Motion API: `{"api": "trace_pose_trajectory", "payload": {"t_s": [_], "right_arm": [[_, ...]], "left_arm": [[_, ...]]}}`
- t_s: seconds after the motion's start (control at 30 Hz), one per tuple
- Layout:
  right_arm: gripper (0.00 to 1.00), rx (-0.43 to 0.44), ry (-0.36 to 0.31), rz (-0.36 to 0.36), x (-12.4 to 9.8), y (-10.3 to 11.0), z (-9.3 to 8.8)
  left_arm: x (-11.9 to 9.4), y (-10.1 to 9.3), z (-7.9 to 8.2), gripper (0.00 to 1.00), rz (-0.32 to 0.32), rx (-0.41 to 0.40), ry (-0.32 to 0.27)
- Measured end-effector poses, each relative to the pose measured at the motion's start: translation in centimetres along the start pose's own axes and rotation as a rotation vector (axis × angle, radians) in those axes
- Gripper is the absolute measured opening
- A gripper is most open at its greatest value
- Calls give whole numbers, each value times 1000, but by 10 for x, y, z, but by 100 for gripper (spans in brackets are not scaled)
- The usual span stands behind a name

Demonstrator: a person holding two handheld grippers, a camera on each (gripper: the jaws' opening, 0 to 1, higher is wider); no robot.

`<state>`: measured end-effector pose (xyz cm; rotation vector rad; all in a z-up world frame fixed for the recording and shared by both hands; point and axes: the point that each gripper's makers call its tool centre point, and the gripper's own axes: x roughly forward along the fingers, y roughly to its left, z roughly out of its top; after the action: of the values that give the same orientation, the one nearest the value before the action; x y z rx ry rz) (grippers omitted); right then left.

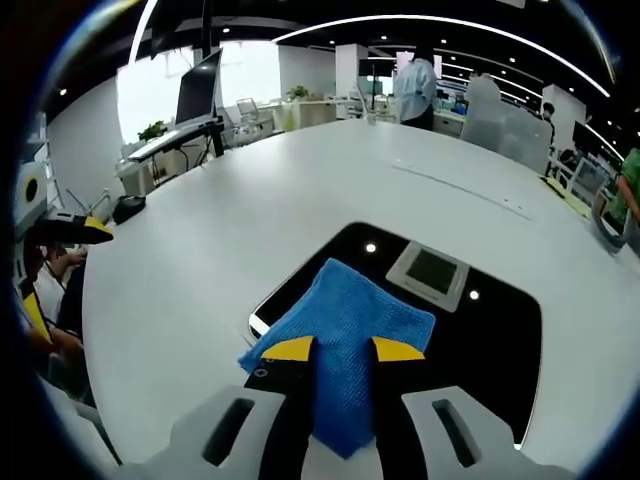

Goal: Wipe the mirror surface with the cleaning cloth until all visible marks leave the cleaned area.

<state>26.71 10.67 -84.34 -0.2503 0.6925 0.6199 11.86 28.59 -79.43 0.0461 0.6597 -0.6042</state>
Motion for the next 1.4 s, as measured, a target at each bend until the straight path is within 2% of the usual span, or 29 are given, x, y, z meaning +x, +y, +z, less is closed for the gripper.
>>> {"api": "trace_pose_trajectory", "payload": {"t_s": [1.4], "right_arm": [[14,-27,13,6,7,17,7]], "left_arm": [[-8,1,-5,98,5,-3,-4]]}}
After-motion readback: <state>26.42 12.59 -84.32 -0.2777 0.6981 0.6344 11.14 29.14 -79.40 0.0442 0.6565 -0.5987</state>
